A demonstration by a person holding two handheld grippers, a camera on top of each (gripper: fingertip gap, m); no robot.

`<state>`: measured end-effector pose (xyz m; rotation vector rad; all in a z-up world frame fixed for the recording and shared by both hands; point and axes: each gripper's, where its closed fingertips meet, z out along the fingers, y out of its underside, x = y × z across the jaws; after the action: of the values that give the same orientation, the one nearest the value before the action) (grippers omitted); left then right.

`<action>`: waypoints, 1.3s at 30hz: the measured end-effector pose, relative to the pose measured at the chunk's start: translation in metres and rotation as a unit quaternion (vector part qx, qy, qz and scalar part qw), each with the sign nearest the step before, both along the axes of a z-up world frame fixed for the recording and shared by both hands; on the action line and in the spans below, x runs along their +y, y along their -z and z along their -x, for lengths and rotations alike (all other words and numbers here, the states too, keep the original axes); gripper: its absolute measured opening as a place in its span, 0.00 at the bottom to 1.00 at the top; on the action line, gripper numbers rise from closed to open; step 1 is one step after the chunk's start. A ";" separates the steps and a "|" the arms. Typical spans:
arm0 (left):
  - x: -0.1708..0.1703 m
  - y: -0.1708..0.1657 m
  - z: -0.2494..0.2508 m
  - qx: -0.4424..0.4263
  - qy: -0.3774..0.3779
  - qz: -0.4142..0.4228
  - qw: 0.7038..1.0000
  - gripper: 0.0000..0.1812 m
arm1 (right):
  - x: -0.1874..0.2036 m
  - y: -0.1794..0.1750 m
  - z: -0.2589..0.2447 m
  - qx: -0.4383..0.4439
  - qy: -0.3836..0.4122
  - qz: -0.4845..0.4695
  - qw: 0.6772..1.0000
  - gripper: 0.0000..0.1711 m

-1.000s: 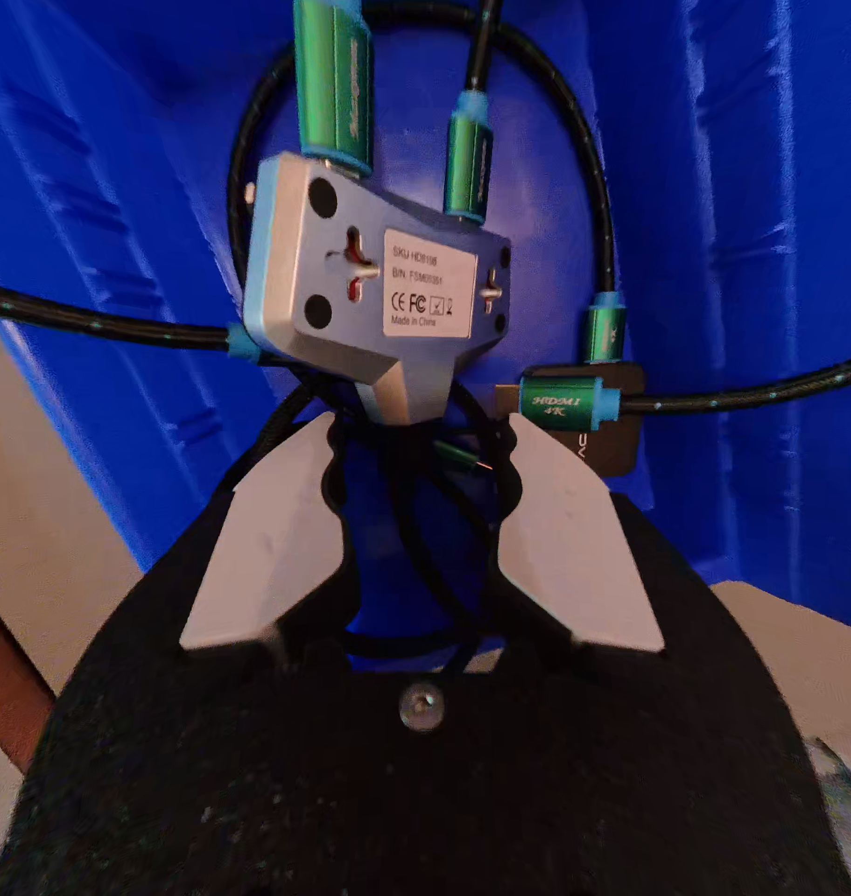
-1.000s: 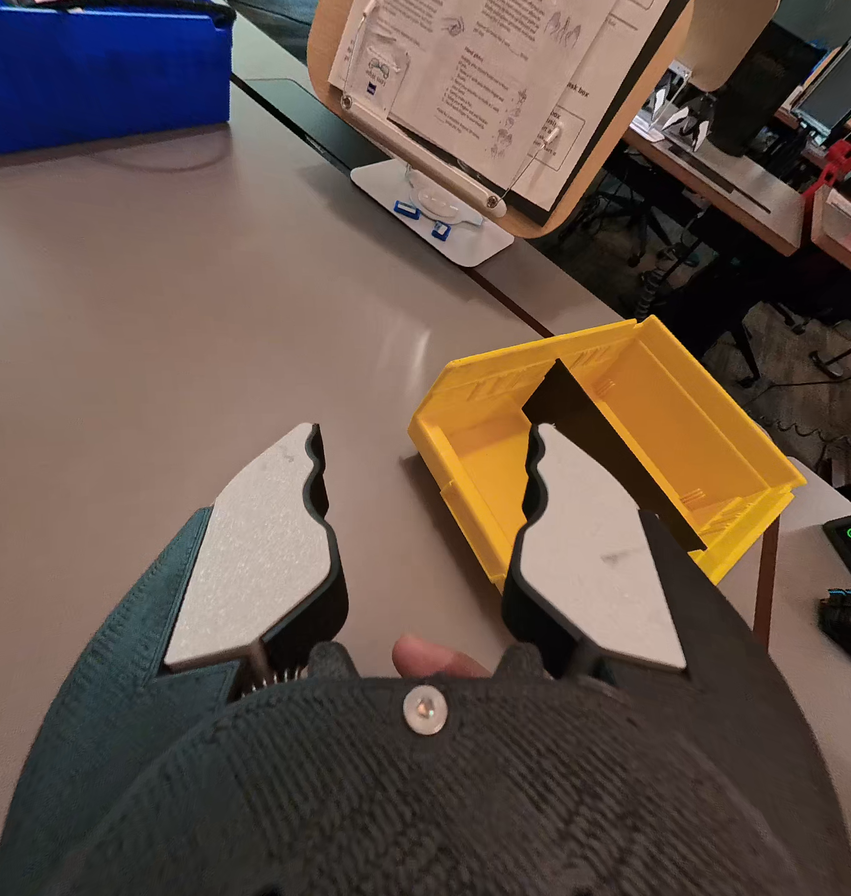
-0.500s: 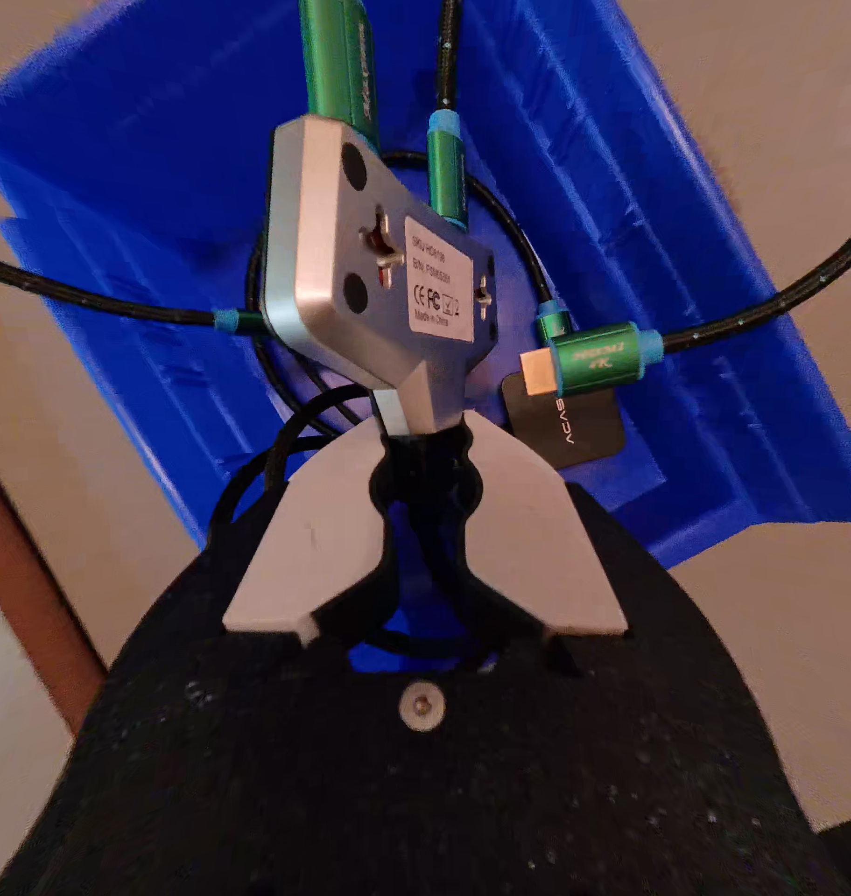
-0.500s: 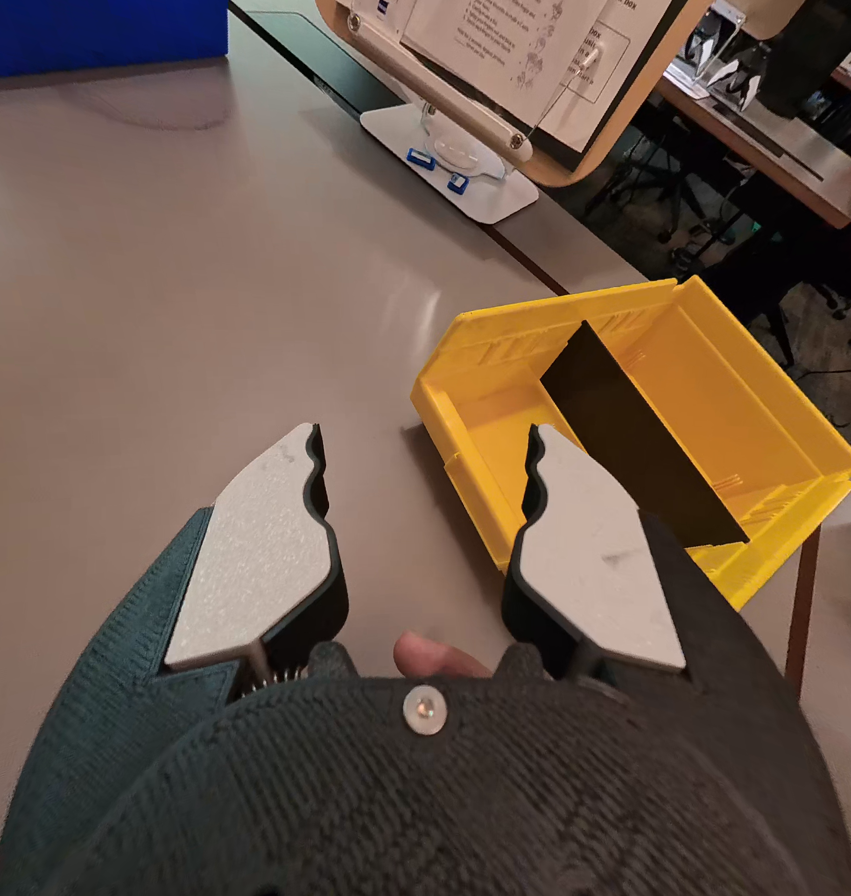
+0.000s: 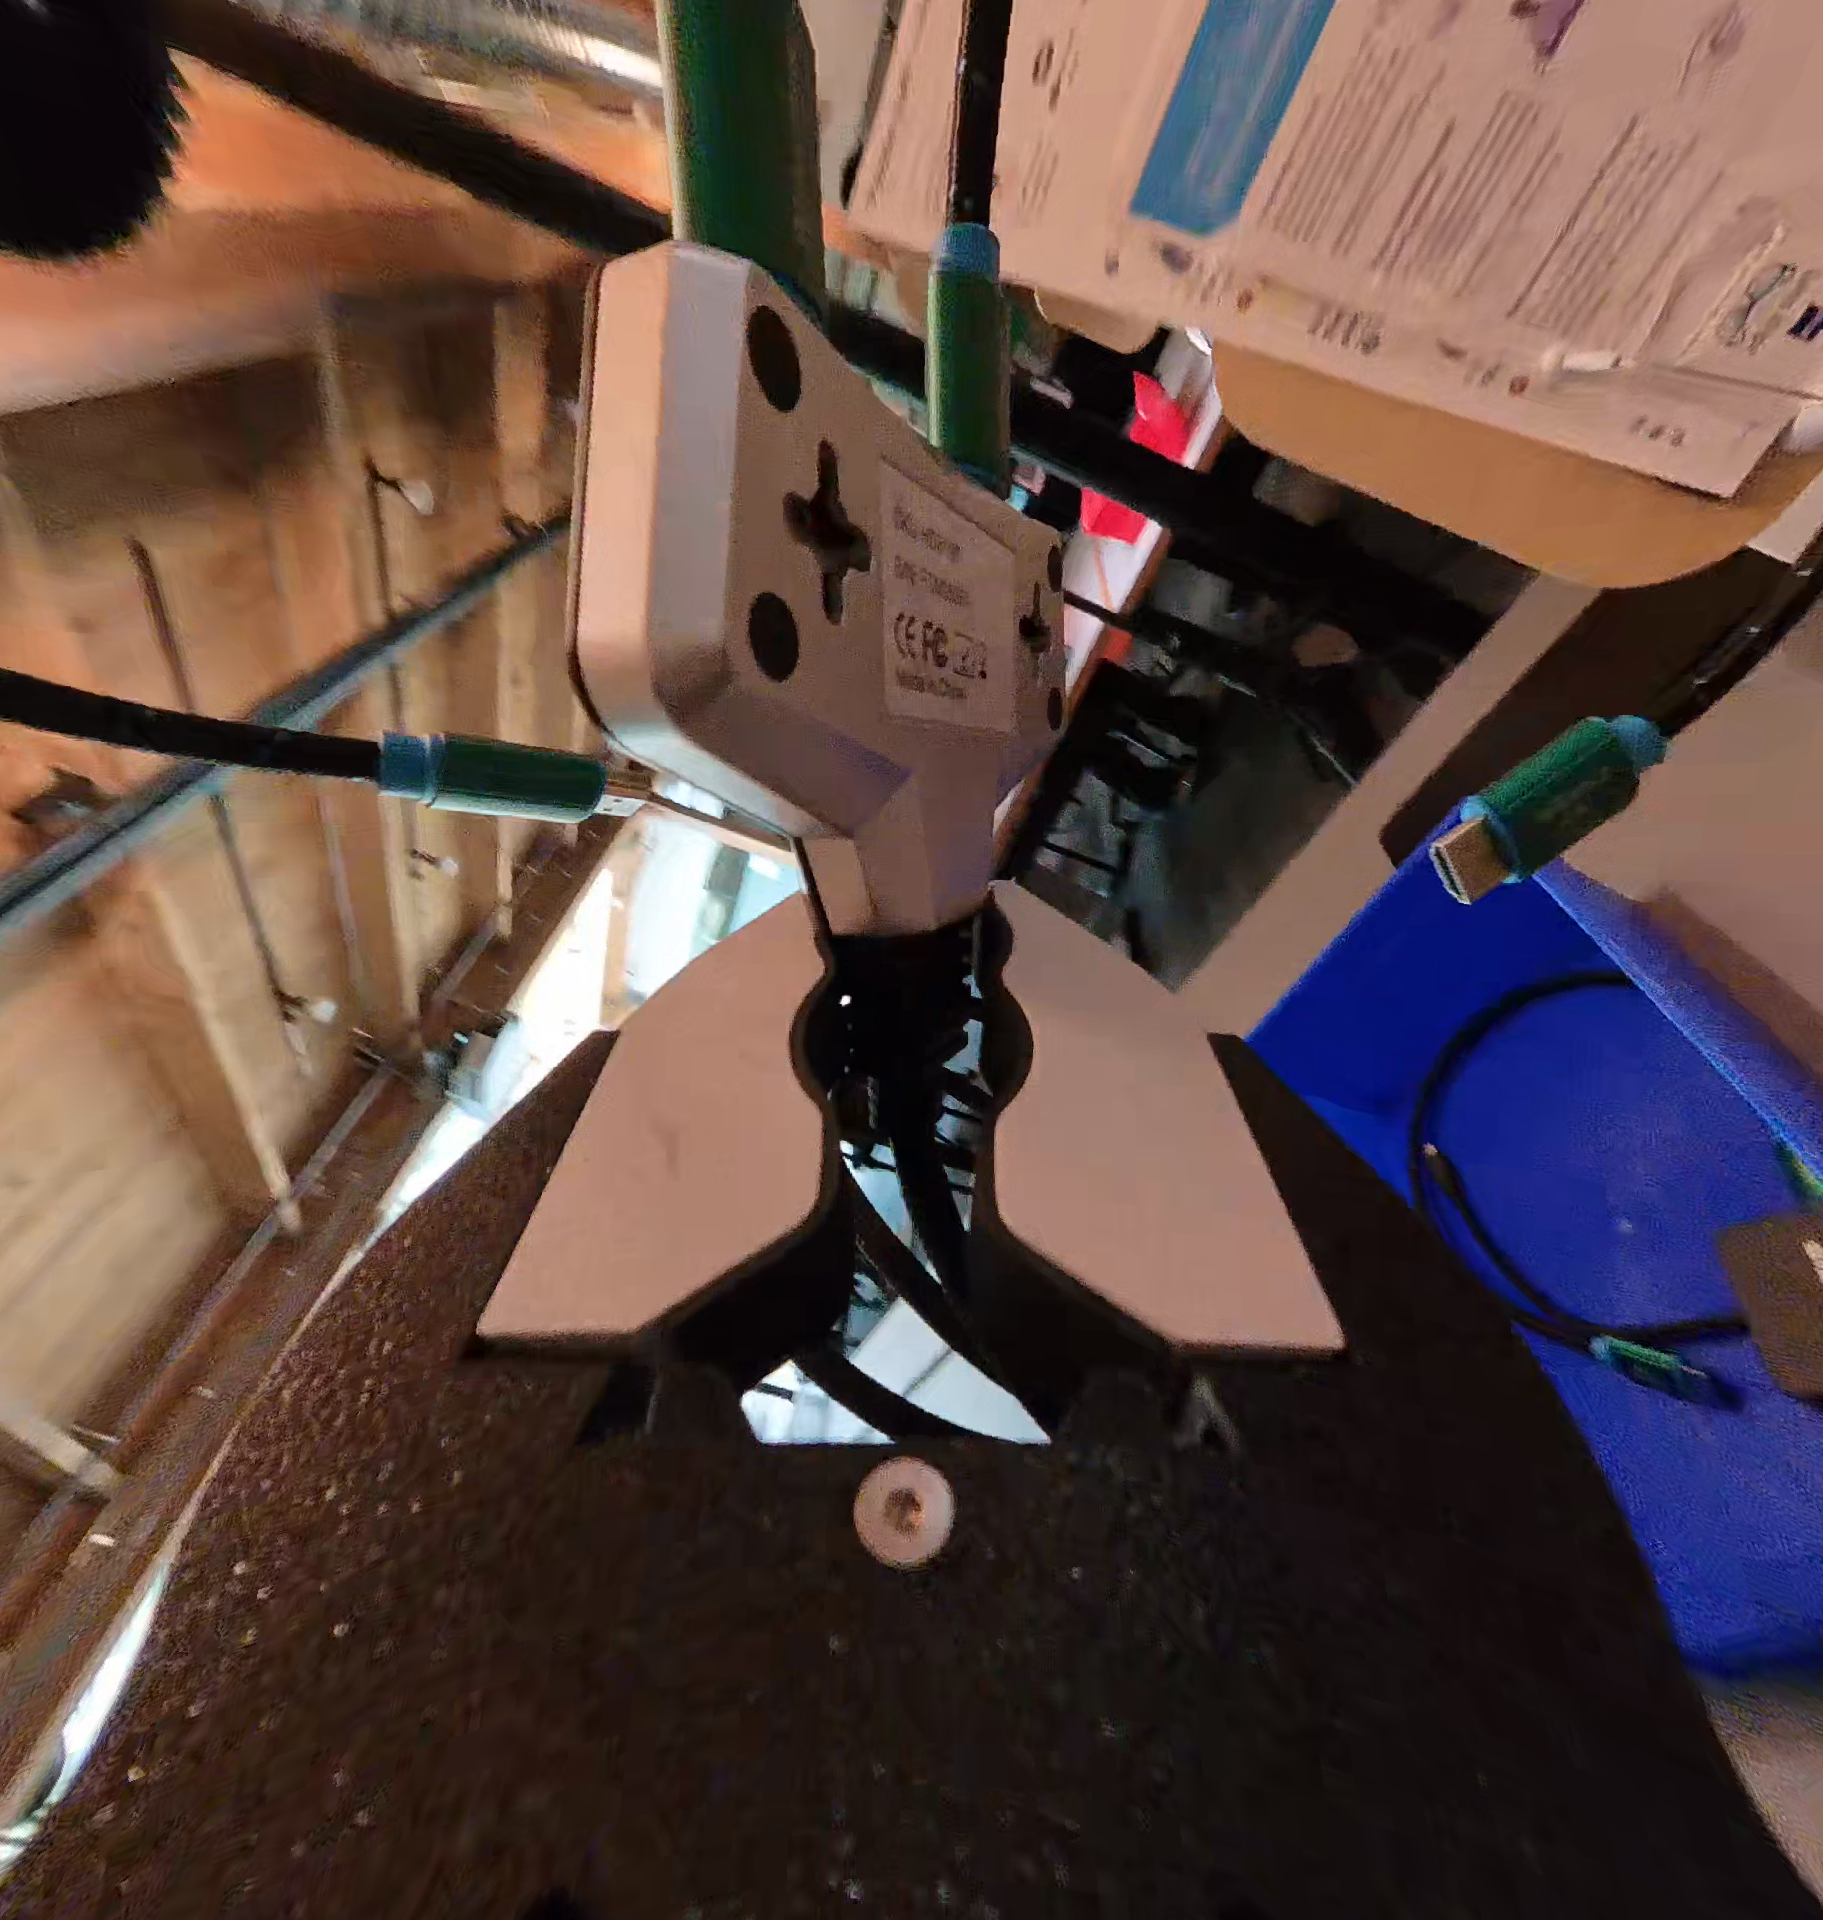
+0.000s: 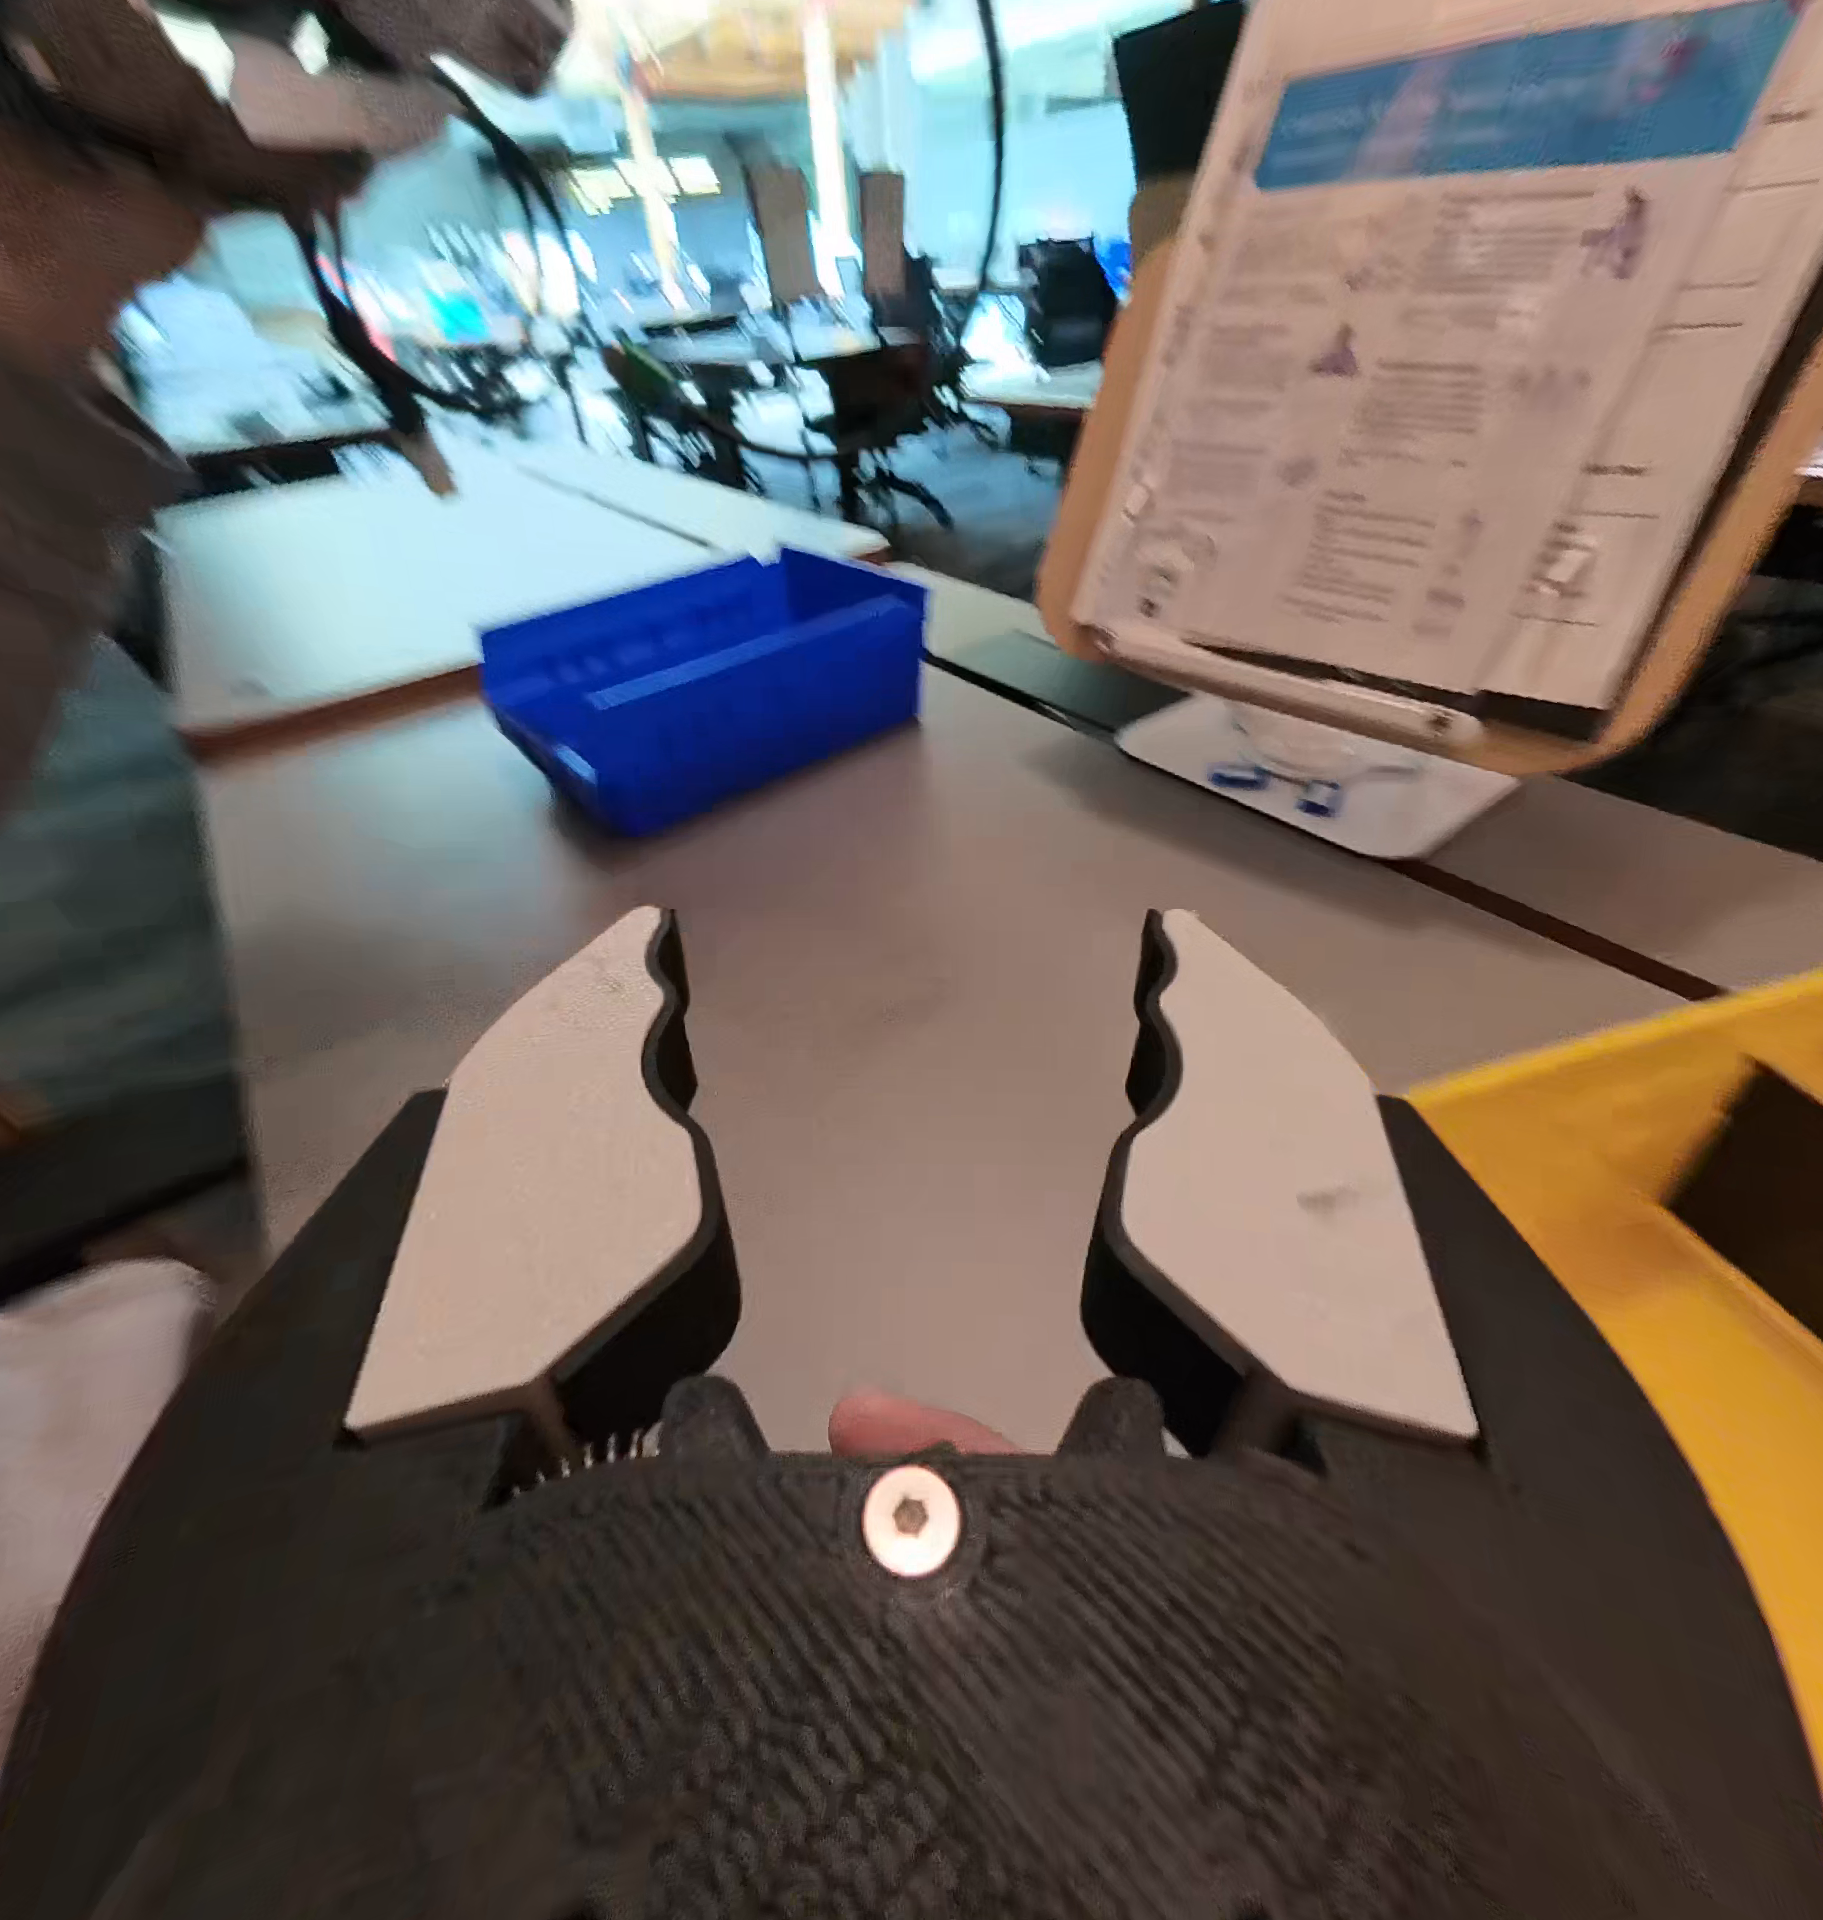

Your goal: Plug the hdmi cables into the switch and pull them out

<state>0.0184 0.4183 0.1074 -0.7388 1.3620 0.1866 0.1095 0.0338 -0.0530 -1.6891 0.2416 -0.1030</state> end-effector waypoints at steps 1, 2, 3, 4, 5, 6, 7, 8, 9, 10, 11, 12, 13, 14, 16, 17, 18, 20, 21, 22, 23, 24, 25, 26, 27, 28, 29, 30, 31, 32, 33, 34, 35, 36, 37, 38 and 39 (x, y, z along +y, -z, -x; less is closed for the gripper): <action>-0.023 -0.005 -0.002 -0.006 0.014 -0.045 0.999 0.12 | 0.009 -0.007 0.008 0.023 -0.012 -0.030 0.999 0.49; -0.047 -0.007 -0.005 -0.011 0.030 -0.087 0.996 0.12 | 0.019 -0.013 0.017 0.049 -0.026 -0.059 0.997 0.49; -0.071 -0.004 -0.008 -0.016 0.049 -0.125 0.991 0.12 | 0.029 -0.019 0.026 0.080 -0.045 -0.091 0.992 0.50; -0.094 0.003 -0.012 -0.019 0.066 -0.160 0.985 0.12 | 0.038 -0.024 0.037 0.118 -0.071 -0.125 0.983 0.51; -0.116 0.012 -0.015 -0.020 0.082 -0.192 0.978 0.12 | 0.047 -0.026 0.047 0.163 -0.103 -0.151 0.969 0.50; -0.136 0.022 -0.018 -0.020 0.096 -0.219 0.971 0.12 | 0.053 -0.025 0.057 0.212 -0.138 -0.165 0.953 0.49; -0.152 0.033 -0.019 -0.020 0.104 -0.241 0.965 0.11 | 0.058 -0.022 0.064 0.257 -0.170 -0.170 0.936 0.48; -0.165 0.042 -0.021 -0.022 0.114 -0.258 0.959 0.11 | 0.061 -0.017 0.070 0.291 -0.194 -0.168 0.922 0.47; -0.175 0.052 -0.022 -0.023 0.126 -0.269 0.955 0.11 | 0.062 -0.012 0.076 0.313 -0.215 -0.164 0.911 0.48; -0.183 0.060 -0.023 -0.024 0.135 -0.274 0.952 0.10 | 0.061 -0.007 0.080 0.327 -0.231 -0.162 0.902 0.48; -0.187 0.067 -0.024 -0.026 0.139 -0.278 0.950 0.09 | 0.059 -0.001 0.081 0.338 -0.240 -0.156 0.897 0.47; -0.190 0.073 -0.024 -0.025 0.144 -0.282 0.948 0.09 | 0.057 0.004 0.078 0.344 -0.238 -0.148 0.896 0.47; -0.191 0.079 -0.025 -0.020 0.148 -0.284 0.947 0.08 | 0.053 0.008 0.072 0.346 -0.231 -0.141 0.899 0.45; -0.189 0.084 -0.025 -0.016 0.147 -0.286 0.947 0.10 | 0.048 0.012 0.064 0.340 -0.222 -0.130 0.904 0.43; -0.184 0.091 -0.023 -0.009 0.137 -0.292 0.946 0.08 | 0.033 0.018 0.045 0.320 -0.197 -0.104 0.921 0.41; -0.181 0.095 -0.022 -0.006 0.134 -0.291 0.947 0.08 | 0.025 0.018 0.030 0.310 -0.166 -0.101 0.931 0.40; -0.179 0.098 -0.021 -0.005 0.133 -0.290 0.948 0.08 | 0.018 0.017 0.017 0.292 -0.132 -0.103 0.942 0.40; -0.177 0.105 -0.021 0.002 0.134 -0.296 0.946 0.08 | 0.009 0.012 0.001 0.259 -0.084 -0.106 0.956 0.39; -0.177 0.108 -0.022 0.006 0.133 -0.300 0.945 0.08 | 0.010 0.009 0.001 0.242 -0.075 -0.096 0.963 0.40; -0.177 0.111 -0.023 0.010 0.133 -0.301 0.944 0.08 | 0.012 0.006 0.001 0.208 -0.064 -0.077 0.973 0.44; -0.178 0.116 -0.025 0.018 0.137 -0.302 0.943 0.08 | 0.014 0.001 0.001 0.146 -0.048 -0.056 0.987 0.45; -0.180 0.121 -0.026 0.027 0.141 -0.306 0.941 0.08 | 0.015 -0.006 0.003 0.071 -0.033 -0.037 0.996 0.45; -0.181 0.127 -0.028 0.036 0.144 -0.314 0.938 0.08 | 0.017 -0.011 0.008 0.003 -0.023 -0.008 1.000 0.46; -0.182 0.134 -0.031 0.048 0.145 -0.320 0.935 0.08 | 0.017 -0.012 0.017 -0.047 -0.030 0.041 0.998 0.47; -0.183 0.141 -0.032 0.055 0.146 -0.326 0.932 0.08 | 0.017 -0.012 0.026 -0.079 -0.045 0.090 0.992 0.48; -0.185 0.147 -0.033 0.058 0.148 -0.331 0.930 0.07 | 0.018 -0.020 0.030 -0.114 -0.045 0.105 0.987 0.49; -0.187 0.151 -0.033 0.058 0.153 -0.335 0.928 0.07 | 0.024 -0.036 0.030 -0.148 -0.031 0.084 0.985 0.52; -0.191 0.153 -0.033 0.054 0.160 -0.340 0.925 0.08 | 0.036 -0.049 0.032 -0.162 -0.030 0.058 0.985 0.56; -0.196 0.152 -0.033 0.046 0.168 -0.349 0.921 0.07 | 0.050 -0.048 0.040 -0.159 -0.070 0.064 0.983 0.56; -0.201 0.150 -0.033 0.037 0.175 -0.361 0.915 0.08 | 0.062 -0.033 0.051 -0.144 -0.133 0.102 0.975 0.56; -0.207 0.148 -0.032 0.026 0.179 -0.375 0.909 0.08 | 0.071 -0.016 0.056 -0.119 -0.187 0.149 0.964 0.55; -0.214 0.146 -0.030 0.015 0.184 -0.388 0.903 0.08 | 0.077 -0.002 0.056 -0.085 -0.226 0.184 0.953 0.55; -0.220 0.145 -0.029 0.003 0.192 -0.400 0.896 0.07 | 0.084 0.006 0.058 -0.039 -0.267 0.199 0.942 0.55; -0.226 0.145 -0.027 -0.009 0.199 -0.410 0.890 0.08 | 0.089 0.007 0.063 0.014 -0.312 0.195 0.930 0.53; -0.232 0.144 -0.025 -0.019 0.207 -0.419 0.884 0.08 | 0.094 0.004 0.065 0.069 -0.347 0.183 0.917 0.48; -0.236 0.144 -0.023 -0.028 0.214 -0.426 0.879 0.08 | 0.099 0.002 0.067 0.114 -0.376 0.177 0.903 0.45; -0.238 0.145 -0.023 -0.034 0.219 -0.429 0.876 0.08 | 0.102 0.004 0.069 0.146 -0.403 0.179 0.886 0.46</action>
<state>0.0411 0.1801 -0.0373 0.3087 1.1780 0.3638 0.0405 0.1354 -0.0566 -2.0438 -0.2931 0.7762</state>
